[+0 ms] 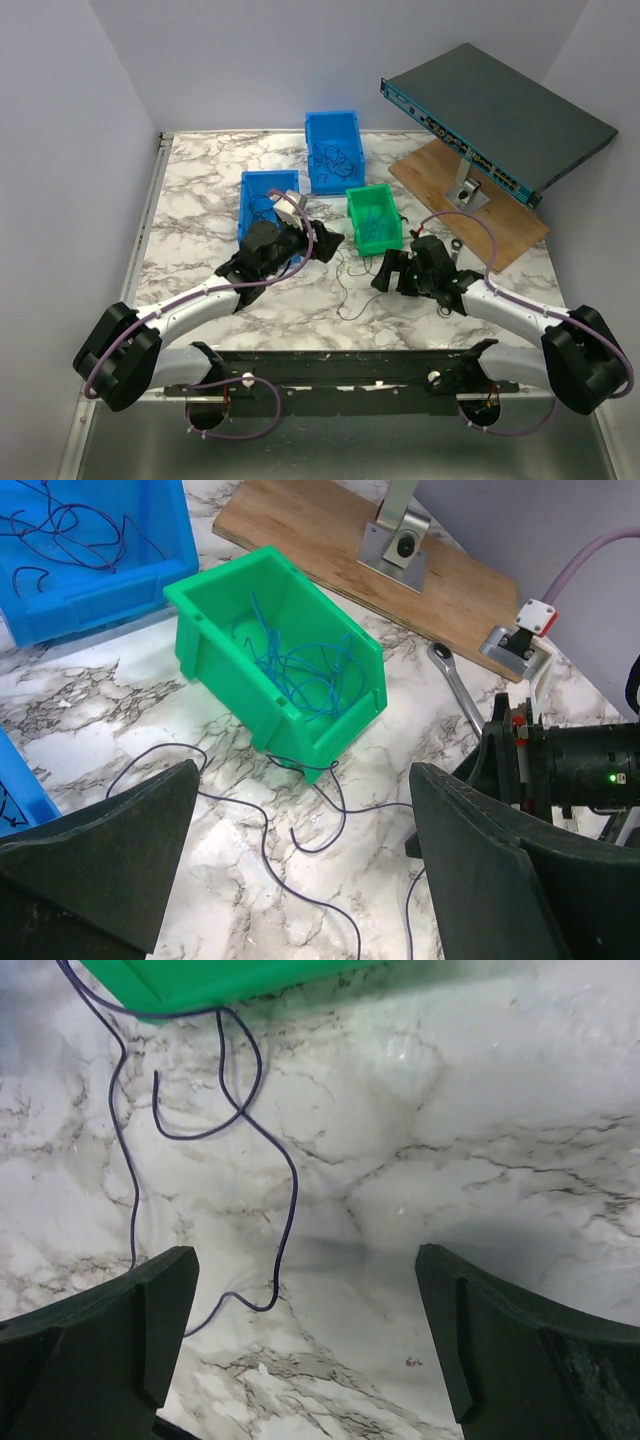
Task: Untangle the cables
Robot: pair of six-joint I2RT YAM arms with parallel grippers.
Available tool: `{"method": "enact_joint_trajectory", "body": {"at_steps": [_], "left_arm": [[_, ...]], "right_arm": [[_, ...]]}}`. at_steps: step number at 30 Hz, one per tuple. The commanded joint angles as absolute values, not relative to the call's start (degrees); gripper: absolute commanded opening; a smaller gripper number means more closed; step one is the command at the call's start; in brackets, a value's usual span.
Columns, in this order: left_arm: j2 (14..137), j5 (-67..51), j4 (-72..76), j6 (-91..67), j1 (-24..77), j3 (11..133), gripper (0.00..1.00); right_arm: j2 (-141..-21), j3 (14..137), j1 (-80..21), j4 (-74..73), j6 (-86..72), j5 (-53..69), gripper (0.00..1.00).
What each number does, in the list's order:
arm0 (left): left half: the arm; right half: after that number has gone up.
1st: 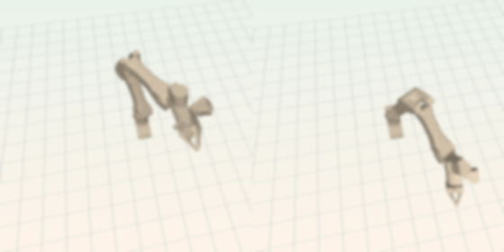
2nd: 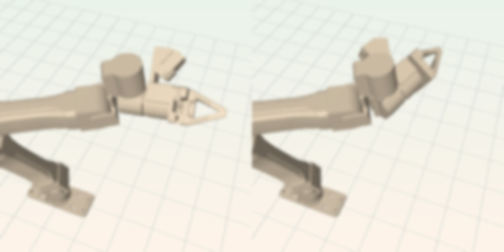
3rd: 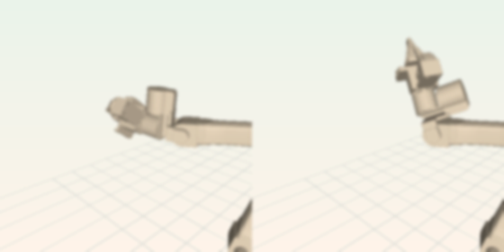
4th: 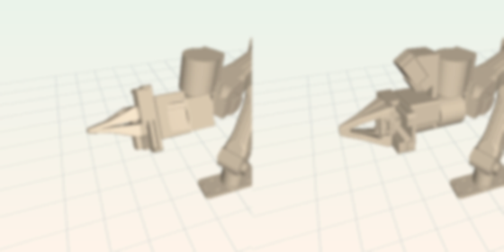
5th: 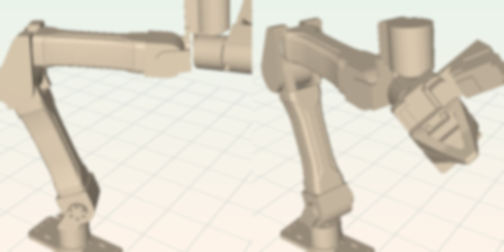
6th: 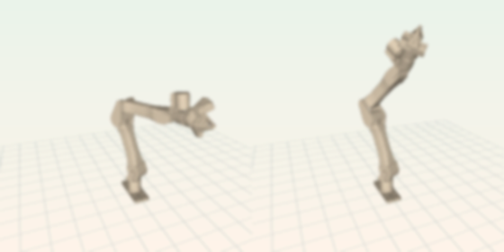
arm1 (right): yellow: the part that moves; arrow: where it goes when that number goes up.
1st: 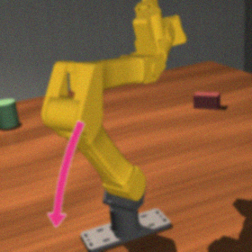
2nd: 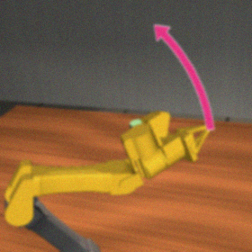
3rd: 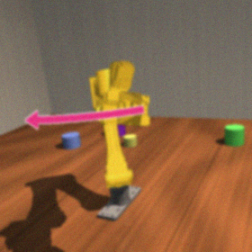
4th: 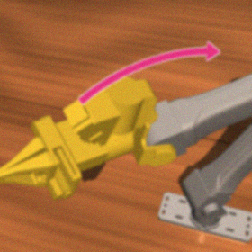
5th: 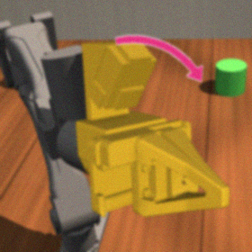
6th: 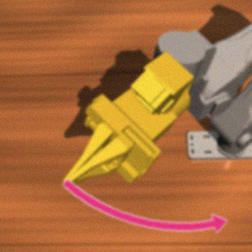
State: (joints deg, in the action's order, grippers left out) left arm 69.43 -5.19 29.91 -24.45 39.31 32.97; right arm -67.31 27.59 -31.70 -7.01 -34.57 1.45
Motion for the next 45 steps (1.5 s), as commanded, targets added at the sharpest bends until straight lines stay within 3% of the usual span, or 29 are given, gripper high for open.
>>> {"method": "enact_joint_trajectory", "body": {"at_steps": [1, 8, 21, 36, 38, 40, 43, 45], "left_arm": [[68.6, -5.4, 30.3, -24.1, 38.9, 32.7, 0.89], [67.7, -4.4, 29.6, -23.6, 38.8, 32.6, 0.89], [62.5, 4.0, 29.1, -23.4, 38.4, 29.5, 0.9], [60.8, 7.1, 28.1, -23.9, 37.8, 28.7, 0.9], [60.6, 7.7, 28.0, -24.0, 37.6, 28.5, 0.9], [60.5, 8.1, 27.8, -24.2, 37.7, 28.5, 0.9], [60.6, 8.4, 27.8, -24.4, 37.5, 28.5, 0.9], [60.6, 8.6, 27.8, -24.5, 37.5, 28.4, 0.9]], "right_arm": [[-70.6, 26.0, -32.6, 1.6, -39.2, 7.9, 1.0], [-80.4, 33.8, -40.9, 0.1, -38.8, 2.1, 1.0], [-98.0, 51.1, -57.2, -20.8, -39.8, -21.0, 1.0], [-110.7, 60.9, -61.1, -31.7, -48.3, -30.2, 0.99], [-110.9, 60.5, -61.2, -31.9, -48.4, -30.5, 0.9], [-110.5, 60.0, -61.2, -32.2, -48.1, -31.2, 0.61], [-108.5, 59.5, -61.2, -32.5, -47.6, -32.2, 0.27], [-105.6, 58.6, -61.2, -31.3, -47.0, -31.9, 0.1]]}}
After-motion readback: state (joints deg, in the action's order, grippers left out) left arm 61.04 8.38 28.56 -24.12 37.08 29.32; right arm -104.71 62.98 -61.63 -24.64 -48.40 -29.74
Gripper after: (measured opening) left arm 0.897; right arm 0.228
